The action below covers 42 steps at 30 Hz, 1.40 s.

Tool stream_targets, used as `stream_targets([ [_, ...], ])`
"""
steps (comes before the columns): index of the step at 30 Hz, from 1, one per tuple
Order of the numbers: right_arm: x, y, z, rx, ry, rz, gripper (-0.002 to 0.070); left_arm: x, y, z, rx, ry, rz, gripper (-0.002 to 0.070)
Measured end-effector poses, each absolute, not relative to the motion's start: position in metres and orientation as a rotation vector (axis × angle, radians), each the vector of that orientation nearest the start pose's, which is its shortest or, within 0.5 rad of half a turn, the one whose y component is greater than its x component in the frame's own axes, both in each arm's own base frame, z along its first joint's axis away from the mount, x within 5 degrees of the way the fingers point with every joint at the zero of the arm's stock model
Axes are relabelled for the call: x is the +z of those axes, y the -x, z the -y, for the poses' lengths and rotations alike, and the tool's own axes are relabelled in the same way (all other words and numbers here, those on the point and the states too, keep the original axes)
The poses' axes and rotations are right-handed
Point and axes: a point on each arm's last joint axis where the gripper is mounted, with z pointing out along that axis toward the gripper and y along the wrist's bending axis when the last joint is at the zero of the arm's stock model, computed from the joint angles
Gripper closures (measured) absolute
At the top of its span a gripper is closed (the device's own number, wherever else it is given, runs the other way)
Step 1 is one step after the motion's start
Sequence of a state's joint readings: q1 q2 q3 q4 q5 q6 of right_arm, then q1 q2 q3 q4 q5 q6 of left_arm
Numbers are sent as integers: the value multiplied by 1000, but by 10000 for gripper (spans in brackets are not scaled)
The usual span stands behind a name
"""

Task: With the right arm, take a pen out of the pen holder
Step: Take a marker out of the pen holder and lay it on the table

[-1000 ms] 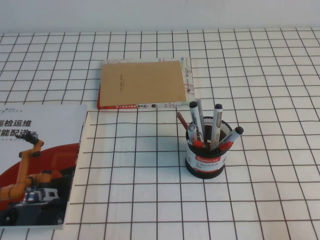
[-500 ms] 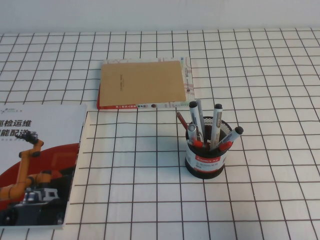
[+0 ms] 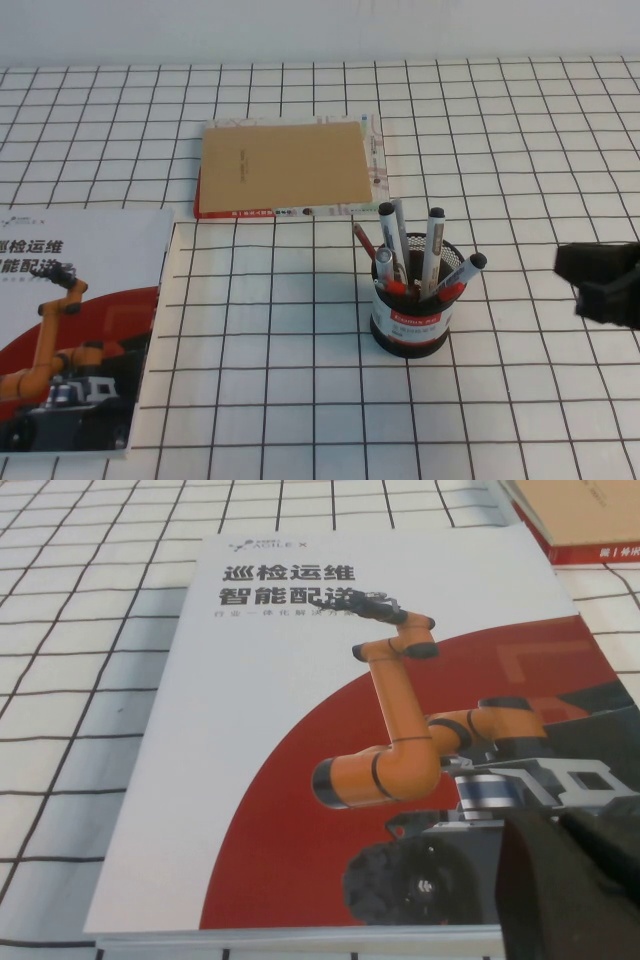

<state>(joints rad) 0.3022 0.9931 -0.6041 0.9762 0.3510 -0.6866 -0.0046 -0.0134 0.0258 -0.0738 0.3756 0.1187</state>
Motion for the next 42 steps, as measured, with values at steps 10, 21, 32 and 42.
stream_targets([
  [10, 269, -166, -151, 586, 464, -1924, 622, 172, -52, 3, 6, -70, -1869, 679],
  [21, 212, -143, -160, 487, 407, -1714, 311, 172, -52, 3, 6, -70, -1869, 679],
  [32, 183, -157, -176, 500, 318, -1637, 301, 172, -52, 3, 6, -70, -1869, 679],
  [42, 164, -160, -178, 491, 274, -1711, 301, 172, -52, 3, 6, -70, -1869, 679],
])
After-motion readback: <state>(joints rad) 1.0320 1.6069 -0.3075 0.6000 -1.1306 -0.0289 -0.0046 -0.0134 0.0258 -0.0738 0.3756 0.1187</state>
